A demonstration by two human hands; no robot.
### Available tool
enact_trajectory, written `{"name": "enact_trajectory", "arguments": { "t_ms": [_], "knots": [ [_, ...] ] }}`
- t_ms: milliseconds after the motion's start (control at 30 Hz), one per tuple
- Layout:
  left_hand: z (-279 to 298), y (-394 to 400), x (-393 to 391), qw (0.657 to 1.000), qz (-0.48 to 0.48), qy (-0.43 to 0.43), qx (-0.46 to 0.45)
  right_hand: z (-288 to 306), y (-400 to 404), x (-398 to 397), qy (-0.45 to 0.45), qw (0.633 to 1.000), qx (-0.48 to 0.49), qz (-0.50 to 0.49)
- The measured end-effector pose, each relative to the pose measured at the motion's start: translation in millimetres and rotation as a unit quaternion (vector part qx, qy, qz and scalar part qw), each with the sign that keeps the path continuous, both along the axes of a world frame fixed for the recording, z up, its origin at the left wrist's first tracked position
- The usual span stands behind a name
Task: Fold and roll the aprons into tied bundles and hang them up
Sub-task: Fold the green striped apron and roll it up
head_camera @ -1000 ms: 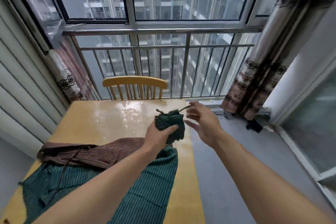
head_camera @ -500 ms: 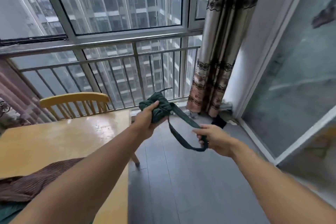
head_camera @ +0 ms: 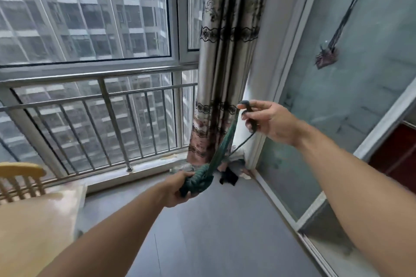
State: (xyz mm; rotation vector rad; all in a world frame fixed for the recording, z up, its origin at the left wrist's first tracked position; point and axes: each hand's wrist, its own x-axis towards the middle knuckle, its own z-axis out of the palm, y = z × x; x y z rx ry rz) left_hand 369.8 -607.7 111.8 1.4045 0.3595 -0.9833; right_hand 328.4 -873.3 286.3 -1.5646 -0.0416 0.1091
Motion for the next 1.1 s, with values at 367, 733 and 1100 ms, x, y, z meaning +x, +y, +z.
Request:
{"name": "enact_trajectory", "arguments": {
  "t_ms": [367, 733, 1100],
  "knots": [
    [35, -209, 212, 0.970, -0.234, -0.058, 0.045, 108, -140, 160, -0.102, 0.856, -0.441, -0.247],
    [213, -499, 277, 0.869, -0.225, -0.300, -0.322, 211, -355, 242, -0.069, 0.952, -0.207, -0.214],
    [345, -699, 309, 0.826, -0.138, -0.461, -0.293, 280, -530, 261, -0.148, 0.669, -0.544, -0.485]
  ]
}}
